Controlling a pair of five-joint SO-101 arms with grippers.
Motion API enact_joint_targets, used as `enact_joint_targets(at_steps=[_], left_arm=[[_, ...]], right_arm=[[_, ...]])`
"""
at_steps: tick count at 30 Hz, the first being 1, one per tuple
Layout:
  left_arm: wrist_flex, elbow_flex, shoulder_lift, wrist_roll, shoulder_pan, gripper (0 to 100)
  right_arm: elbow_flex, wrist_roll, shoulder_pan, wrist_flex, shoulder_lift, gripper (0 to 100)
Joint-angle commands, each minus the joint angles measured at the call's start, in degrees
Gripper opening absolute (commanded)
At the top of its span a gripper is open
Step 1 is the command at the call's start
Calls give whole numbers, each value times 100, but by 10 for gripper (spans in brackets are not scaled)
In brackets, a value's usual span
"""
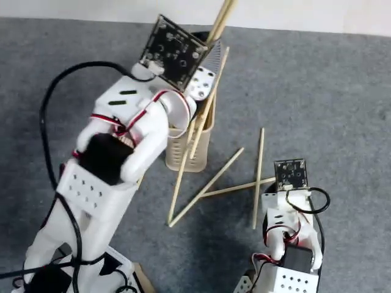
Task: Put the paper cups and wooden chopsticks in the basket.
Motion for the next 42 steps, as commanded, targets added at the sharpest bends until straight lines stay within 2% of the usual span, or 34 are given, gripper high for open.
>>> enact_joint_targets(at_steps=[1,7,10,12,18,21,24,30,33,37,42], left_arm=[[-782,664,-136,-53,-338,4],[-1433,1965,-347,-35,-585,14],[-1468,2316,-646,202,-593,95],[-1459,2404,-892,387,-602,135],[-1433,2448,-1393,387,-602,140],[-1134,2387,-1543,378,-699,139],[-782,2132,-1789,396,-1235,136],[545,1710,-1956,404,-3319,136],[1073,1903,-1622,378,-4031,136],[1380,2316,-593,-308,-4251,136],[1415,2334,1059,-949,-4092,136]], right_arm=[[743,35,-40,-84,-57,67],[743,35,-40,-84,-57,67],[743,44,-40,-84,-57,67],[743,44,-40,-84,-57,67],[734,35,-40,-84,-57,67],[734,26,-40,-84,-57,67],[734,26,-22,-75,-57,67],[734,26,-22,-75,-57,67],[734,26,-22,-75,-57,67],[734,26,-22,-75,-57,67],[734,26,-22,-75,-57,67]])
